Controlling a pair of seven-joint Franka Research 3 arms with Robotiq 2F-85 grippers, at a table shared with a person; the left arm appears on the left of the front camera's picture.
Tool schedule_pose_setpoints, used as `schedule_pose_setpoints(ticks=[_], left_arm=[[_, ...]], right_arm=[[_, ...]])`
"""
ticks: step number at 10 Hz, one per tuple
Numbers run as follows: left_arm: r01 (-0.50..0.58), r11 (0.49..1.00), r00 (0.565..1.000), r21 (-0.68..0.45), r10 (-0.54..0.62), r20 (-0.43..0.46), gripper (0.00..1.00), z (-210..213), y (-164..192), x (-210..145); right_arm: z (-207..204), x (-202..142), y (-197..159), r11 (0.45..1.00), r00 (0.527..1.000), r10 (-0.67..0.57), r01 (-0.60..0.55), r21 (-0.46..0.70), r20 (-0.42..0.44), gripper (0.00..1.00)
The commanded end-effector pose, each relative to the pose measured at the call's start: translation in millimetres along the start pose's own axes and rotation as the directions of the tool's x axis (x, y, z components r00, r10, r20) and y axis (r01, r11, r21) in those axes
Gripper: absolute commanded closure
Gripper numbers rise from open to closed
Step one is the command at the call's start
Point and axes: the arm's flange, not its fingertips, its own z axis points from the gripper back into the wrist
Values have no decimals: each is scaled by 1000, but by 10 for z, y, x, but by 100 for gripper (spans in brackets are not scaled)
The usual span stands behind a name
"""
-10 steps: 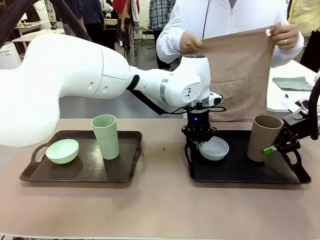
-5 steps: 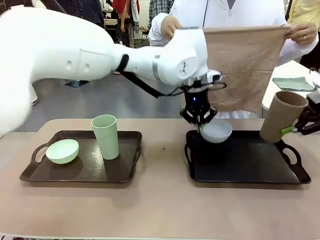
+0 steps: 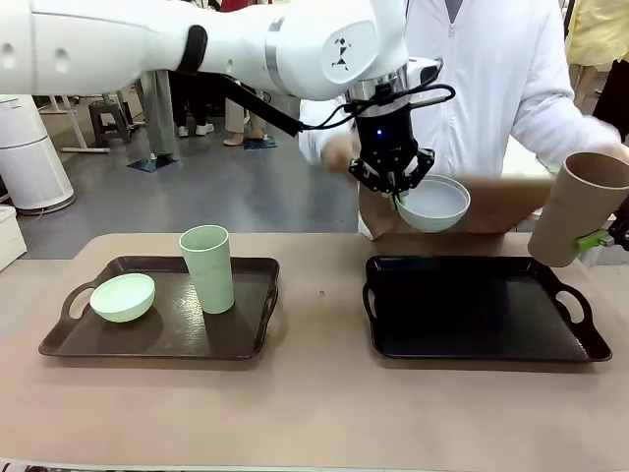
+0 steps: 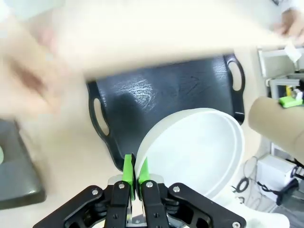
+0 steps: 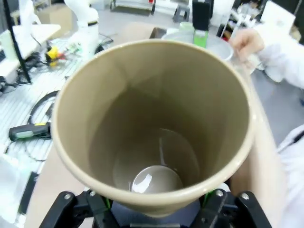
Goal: Set up a tray with a mat and arrange the tableware.
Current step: Pick up the Picnic Bowl and Reusable plastic cup from the Handle tray in front of the human's position and hold them in the air, then place the Picnic Bowl and Reusable plastic cup back onto the Handle tray in front of the human's position.
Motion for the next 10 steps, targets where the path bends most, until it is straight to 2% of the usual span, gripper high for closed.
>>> schedule_pose_setpoints(ticks=[1,10], left_arm=[[4,1000,1000,-4,-4,-7,100,-94,3,71],[4,1000,1000,-4,-4,-7,100,-94,3,71]], right_arm=[[-18,-87,-53,1000,1000,4,-4,-1,16,100],[-18,-87,-53,1000,1000,4,-4,-1,16,100]])
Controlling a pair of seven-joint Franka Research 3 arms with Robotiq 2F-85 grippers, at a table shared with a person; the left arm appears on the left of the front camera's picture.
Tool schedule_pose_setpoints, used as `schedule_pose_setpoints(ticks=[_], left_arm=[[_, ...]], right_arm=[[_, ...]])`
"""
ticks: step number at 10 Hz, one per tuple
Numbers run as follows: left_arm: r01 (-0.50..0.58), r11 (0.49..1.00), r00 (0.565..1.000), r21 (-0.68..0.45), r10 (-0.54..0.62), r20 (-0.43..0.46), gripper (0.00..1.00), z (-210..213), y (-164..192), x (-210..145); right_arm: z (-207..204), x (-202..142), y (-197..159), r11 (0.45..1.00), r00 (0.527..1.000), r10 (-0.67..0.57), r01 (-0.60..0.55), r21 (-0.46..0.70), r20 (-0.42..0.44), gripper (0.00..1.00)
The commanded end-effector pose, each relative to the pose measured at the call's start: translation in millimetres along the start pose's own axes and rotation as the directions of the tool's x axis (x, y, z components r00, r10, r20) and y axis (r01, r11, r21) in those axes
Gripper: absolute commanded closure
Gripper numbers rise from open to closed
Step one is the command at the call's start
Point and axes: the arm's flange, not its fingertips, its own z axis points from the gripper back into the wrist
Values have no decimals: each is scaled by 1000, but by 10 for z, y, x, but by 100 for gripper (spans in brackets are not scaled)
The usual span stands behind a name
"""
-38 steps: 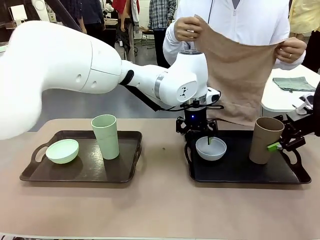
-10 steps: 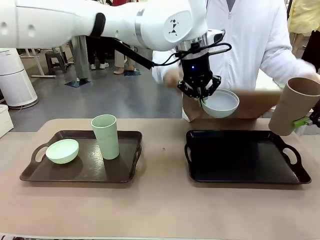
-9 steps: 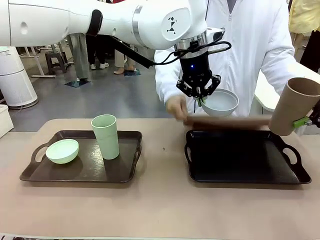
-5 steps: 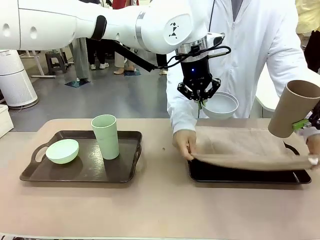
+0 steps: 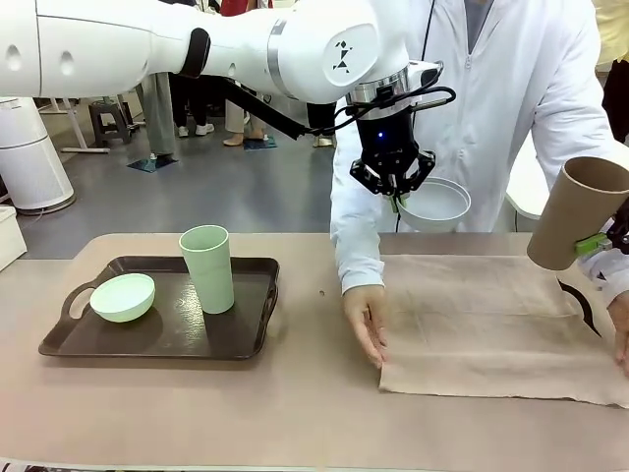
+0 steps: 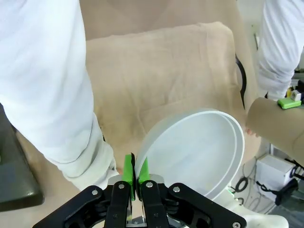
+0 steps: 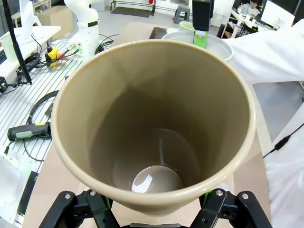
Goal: Set up a tray with a mat and arrange the tableware.
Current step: Place the Picnic Bowl and Reusable plastic cup back onto the Handle tray in front of the human's position.
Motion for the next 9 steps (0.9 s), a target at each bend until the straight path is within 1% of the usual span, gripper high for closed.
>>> schedule_pose_setpoints(ticks=[1,9], left_arm=[[8,1000,1000,4,-8,4,100,13,9,3],[8,1000,1000,4,-8,4,100,13,9,3]], right_arm=[[6,9,-39,1000,1000,14,-14,-6,8,100],[6,9,-39,1000,1000,14,-14,-6,8,100]])
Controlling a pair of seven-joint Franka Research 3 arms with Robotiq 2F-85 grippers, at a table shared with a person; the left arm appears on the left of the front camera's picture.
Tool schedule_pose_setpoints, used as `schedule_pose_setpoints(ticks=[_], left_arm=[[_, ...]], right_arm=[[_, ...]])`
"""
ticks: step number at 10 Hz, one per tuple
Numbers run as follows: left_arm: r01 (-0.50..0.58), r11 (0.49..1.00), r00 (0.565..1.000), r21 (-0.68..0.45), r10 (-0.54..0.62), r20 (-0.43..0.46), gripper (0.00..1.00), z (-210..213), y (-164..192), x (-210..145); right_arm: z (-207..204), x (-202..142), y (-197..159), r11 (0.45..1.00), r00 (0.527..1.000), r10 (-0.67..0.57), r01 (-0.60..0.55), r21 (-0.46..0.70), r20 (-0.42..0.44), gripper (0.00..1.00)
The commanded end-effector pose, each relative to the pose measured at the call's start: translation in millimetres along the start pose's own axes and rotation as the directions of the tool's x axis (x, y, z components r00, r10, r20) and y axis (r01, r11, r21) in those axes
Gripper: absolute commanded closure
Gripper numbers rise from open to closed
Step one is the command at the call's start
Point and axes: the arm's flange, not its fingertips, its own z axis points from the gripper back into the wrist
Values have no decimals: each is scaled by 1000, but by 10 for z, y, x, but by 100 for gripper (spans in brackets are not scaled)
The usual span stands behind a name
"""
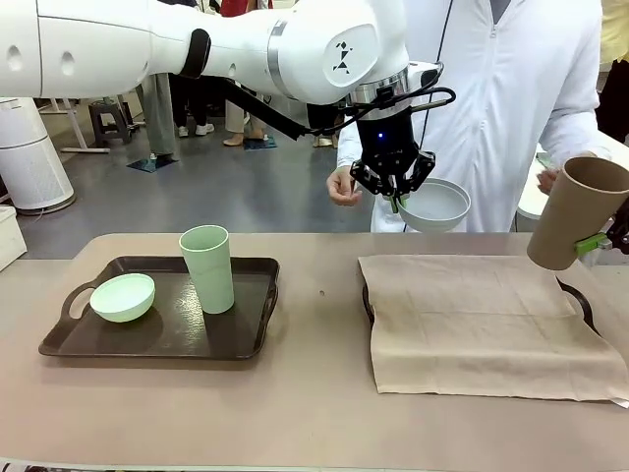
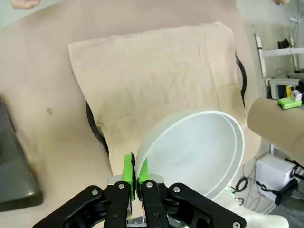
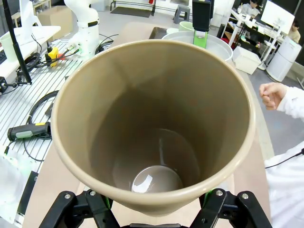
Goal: Set up a tray with a mat and arrange the tableware.
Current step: Place the Picnic Bowl and Reusable plastic cup back onto the Handle tray in front of the human's position.
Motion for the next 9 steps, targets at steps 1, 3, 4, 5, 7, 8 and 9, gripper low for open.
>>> schedule_pose_setpoints(ticks=[1,3,4,5,7,8,9], left_arm=[[8,1000,1000,3,-8,5,100,22,9,2],[8,1000,1000,3,-8,5,100,22,9,2],[8,1000,1000,3,-8,5,100,22,9,2],[8,1000,1000,3,-8,5,100,22,9,2],[8,1000,1000,3,-8,5,100,22,9,2],[8,1000,1000,3,-8,5,100,22,9,2],[8,1000,1000,3,-8,5,100,22,9,2]], right_arm=[[6,9,-39,1000,1000,14,-14,-6,8,100],[6,9,-39,1000,1000,14,-14,-6,8,100],[6,9,-39,1000,1000,14,-14,-6,8,100],[6,9,-39,1000,1000,14,-14,-6,8,100],[6,9,-39,1000,1000,14,-14,-6,8,100],[6,9,-39,1000,1000,14,-14,-6,8,100],[6,9,-39,1000,1000,14,-14,-6,8,100]])
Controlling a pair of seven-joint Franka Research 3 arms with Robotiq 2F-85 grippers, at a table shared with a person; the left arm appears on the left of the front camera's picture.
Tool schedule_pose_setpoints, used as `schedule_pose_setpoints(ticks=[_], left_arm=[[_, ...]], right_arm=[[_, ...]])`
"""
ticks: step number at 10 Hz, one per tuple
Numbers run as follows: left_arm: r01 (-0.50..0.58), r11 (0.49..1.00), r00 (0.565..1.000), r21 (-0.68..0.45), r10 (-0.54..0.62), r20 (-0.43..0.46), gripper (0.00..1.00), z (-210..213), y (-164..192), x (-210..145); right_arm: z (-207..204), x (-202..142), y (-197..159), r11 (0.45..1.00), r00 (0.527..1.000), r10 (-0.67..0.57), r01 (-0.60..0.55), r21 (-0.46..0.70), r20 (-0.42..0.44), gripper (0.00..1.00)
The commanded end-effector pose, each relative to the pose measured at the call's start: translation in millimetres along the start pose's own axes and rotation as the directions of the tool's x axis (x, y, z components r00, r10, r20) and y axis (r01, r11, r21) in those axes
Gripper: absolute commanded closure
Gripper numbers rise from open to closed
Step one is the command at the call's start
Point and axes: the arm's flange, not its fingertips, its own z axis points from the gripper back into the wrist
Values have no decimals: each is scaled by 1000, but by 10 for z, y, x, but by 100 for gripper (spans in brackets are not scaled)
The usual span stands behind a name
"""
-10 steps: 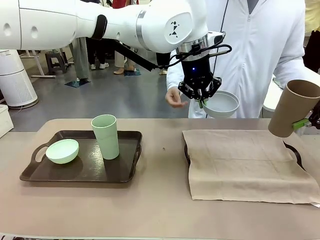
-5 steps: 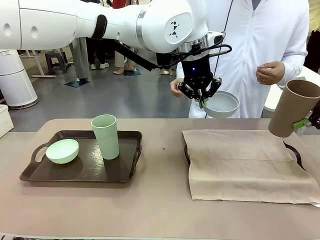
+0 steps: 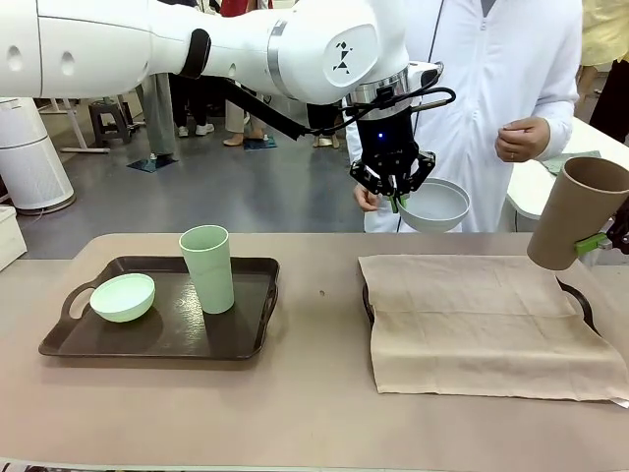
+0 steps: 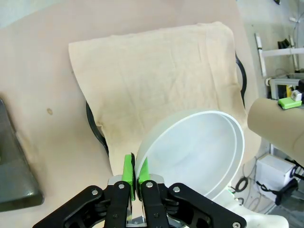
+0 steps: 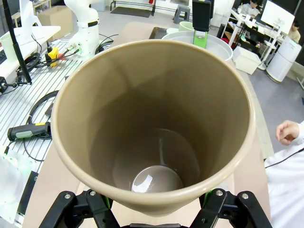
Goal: Set up a tray with a mat and arrange the tableware.
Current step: Place the Picnic Bowl and Reusable plastic cup back onto the Handle tray in front of the human's position.
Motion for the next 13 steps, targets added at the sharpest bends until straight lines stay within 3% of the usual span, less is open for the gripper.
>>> schedule_pose_setpoints(ticks=[1,3,4,5,8,11,12,13], left_arm=[[8,1000,1000,4,-8,5,100,22,9,2],[8,1000,1000,4,-8,5,100,22,9,2],[8,1000,1000,4,-8,5,100,22,9,2],[0,1000,1000,0,0,0,96,0,0,0],[-18,1000,999,23,19,-36,96,-742,219,204],[-42,999,990,-9,40,-138,96,-1127,276,314],[-34,999,996,23,36,-81,96,-1088,294,209],[-34,999,996,23,36,-81,96,-1088,294,209]], right_arm=[[6,9,-39,1000,1000,14,-14,-6,8,100],[6,9,-39,1000,1000,14,-14,-6,8,100],[0,0,0,1000,1000,0,0,0,0,19],[-94,-260,-124,999,999,-51,51,11,-1,19],[-335,-861,-297,995,996,-91,92,48,-16,19],[-510,-1051,-314,993,996,-90,91,82,-17,19],[-496,-1094,-250,990,992,-123,124,64,-16,19],[-544,-1134,-279,990,992,-122,123,74,-14,19]])
